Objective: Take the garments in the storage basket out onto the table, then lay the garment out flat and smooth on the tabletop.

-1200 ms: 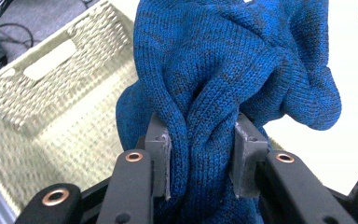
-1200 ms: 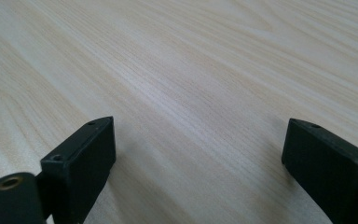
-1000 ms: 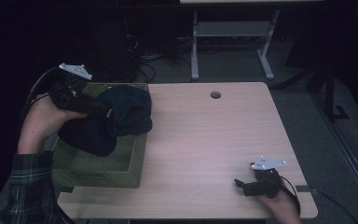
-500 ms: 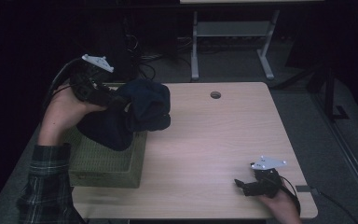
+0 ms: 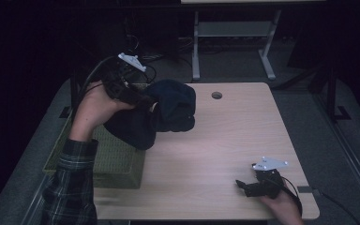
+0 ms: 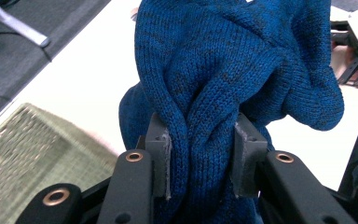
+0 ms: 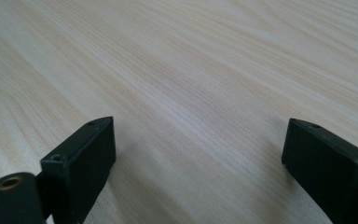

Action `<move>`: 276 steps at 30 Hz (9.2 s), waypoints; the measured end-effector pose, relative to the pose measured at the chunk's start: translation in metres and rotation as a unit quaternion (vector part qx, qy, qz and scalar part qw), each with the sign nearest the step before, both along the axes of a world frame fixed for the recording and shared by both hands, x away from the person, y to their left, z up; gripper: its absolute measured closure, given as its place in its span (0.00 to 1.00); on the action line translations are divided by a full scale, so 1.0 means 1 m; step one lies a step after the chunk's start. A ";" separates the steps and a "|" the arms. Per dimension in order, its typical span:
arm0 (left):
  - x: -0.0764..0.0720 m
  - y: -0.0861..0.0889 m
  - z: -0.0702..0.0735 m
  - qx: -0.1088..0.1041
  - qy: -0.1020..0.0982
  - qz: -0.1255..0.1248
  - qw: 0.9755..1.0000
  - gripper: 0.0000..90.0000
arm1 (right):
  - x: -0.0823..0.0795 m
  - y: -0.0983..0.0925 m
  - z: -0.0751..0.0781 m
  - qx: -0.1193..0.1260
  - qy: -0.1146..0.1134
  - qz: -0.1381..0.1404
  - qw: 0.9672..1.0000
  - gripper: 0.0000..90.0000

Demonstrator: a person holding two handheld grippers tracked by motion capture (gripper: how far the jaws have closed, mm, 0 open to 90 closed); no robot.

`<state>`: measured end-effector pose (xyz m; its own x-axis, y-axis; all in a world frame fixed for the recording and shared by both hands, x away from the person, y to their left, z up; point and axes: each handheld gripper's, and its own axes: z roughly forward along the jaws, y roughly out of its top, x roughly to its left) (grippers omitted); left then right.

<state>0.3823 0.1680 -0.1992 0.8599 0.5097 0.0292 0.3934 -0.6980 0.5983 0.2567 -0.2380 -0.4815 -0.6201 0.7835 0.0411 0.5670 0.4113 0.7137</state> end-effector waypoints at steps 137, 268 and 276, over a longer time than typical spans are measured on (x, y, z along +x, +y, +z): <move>-0.070 -0.103 -0.251 -0.001 0.066 -0.092 0.994 0.99 | -0.001 -0.001 0.000 0.001 -0.002 0.000 1.000 0.11; -0.067 -0.103 -0.251 -0.003 0.087 -0.096 0.992 1.00 | 0.268 0.103 0.099 -0.007 -0.027 -0.007 1.000 0.72; -0.066 -0.102 -0.252 -0.005 0.089 -0.097 0.991 1.00 | 0.250 0.085 0.116 0.023 -0.039 -0.013 0.999 0.63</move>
